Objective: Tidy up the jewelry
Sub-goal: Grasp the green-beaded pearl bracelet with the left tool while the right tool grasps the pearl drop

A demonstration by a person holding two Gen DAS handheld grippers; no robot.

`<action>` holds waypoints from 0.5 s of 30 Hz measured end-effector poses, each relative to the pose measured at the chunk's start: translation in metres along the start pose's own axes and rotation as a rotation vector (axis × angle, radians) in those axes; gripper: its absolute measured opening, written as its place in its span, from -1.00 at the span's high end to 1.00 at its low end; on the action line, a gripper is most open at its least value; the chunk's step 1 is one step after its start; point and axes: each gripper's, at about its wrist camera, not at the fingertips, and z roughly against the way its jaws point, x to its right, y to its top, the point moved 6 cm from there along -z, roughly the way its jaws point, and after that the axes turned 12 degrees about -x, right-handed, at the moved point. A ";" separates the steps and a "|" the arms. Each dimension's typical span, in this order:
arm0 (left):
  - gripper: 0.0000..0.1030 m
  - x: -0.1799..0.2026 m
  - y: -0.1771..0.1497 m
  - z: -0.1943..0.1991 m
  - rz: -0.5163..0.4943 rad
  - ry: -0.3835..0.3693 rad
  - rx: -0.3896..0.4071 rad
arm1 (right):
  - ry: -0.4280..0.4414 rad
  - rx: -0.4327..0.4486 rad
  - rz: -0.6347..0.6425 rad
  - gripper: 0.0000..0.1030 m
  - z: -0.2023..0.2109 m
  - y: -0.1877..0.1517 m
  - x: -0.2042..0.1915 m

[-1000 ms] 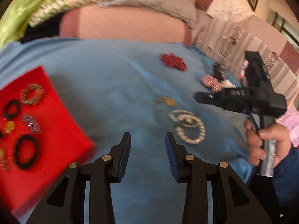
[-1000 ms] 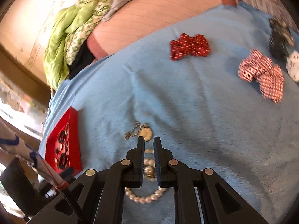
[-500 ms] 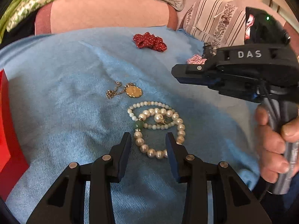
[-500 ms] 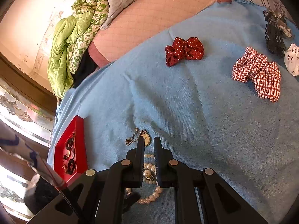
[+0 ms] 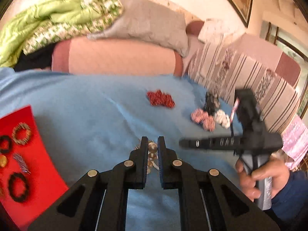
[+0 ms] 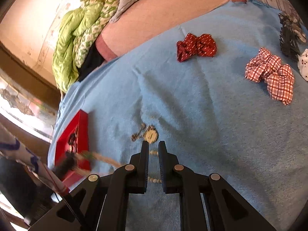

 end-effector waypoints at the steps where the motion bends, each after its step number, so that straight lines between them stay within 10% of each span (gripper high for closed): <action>1: 0.82 -0.005 0.001 0.004 0.007 0.011 0.012 | -0.007 -0.016 0.016 0.78 -0.004 -0.003 -0.002; 15: 0.82 -0.034 0.003 0.018 0.081 0.050 0.025 | -0.045 -0.062 0.222 0.67 -0.043 -0.014 -0.053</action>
